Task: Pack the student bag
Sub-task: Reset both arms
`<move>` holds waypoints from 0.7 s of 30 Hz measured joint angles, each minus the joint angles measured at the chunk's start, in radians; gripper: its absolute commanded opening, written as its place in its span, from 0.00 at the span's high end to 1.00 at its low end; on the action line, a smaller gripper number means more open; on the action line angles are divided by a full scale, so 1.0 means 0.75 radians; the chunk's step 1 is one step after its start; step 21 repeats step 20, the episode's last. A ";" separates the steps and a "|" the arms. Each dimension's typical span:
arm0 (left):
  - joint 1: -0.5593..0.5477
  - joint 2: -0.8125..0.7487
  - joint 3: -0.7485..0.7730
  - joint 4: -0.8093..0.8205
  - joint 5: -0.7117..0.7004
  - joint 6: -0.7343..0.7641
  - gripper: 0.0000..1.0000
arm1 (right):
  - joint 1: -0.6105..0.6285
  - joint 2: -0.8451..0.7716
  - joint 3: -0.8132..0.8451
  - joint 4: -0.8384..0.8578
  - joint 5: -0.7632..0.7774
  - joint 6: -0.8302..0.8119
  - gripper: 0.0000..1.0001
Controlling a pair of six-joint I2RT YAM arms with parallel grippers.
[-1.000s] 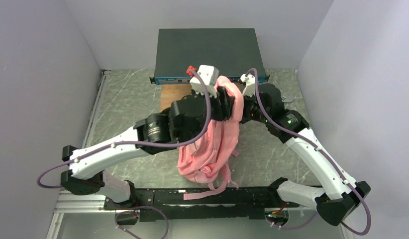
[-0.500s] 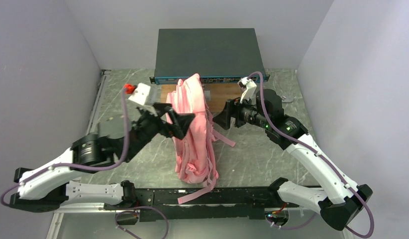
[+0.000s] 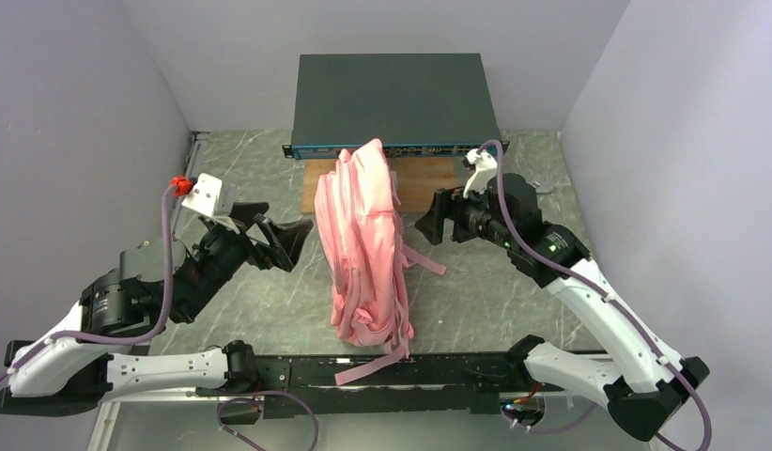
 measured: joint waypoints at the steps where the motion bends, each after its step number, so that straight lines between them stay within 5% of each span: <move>1: 0.000 -0.003 0.000 -0.018 -0.013 0.005 0.00 | 0.000 -0.014 0.003 -0.022 0.030 -0.001 0.06; 12: 0.001 -0.173 0.012 -0.085 -0.257 0.202 0.00 | 0.001 -0.366 0.238 -0.264 0.656 -0.030 0.00; 21: 0.001 -0.224 0.063 -0.064 -0.369 0.302 0.00 | 0.001 -0.598 0.332 -0.252 0.861 -0.048 0.00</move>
